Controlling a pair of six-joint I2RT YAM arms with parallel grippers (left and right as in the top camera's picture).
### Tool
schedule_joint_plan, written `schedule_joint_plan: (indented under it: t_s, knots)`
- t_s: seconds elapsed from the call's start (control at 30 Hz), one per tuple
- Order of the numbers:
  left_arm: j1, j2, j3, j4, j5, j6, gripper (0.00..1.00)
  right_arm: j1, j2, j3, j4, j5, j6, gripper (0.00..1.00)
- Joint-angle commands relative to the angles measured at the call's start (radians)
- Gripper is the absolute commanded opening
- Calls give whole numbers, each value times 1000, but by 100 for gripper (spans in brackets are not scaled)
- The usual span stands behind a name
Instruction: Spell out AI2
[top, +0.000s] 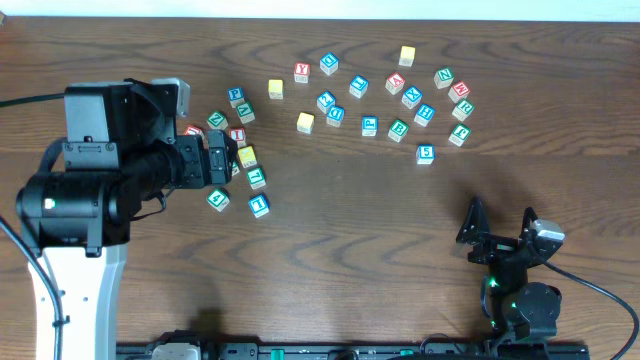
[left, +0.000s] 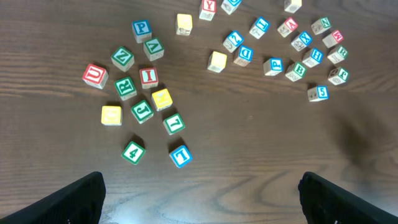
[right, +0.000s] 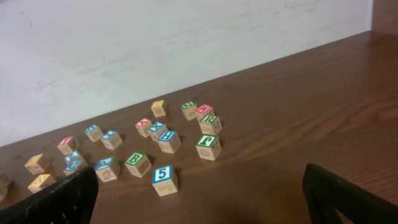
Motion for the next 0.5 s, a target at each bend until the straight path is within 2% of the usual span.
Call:
schedule_joint_plan:
  t_s: [0.0, 0.47]
  knots:
    - [4, 12, 25, -6, 16, -1, 98, -10, -6, -3, -1, 1, -8, 99]
    - [4, 44, 25, 26, 16, -15, 98, -10, -6, -3, -1, 1, -8, 99]
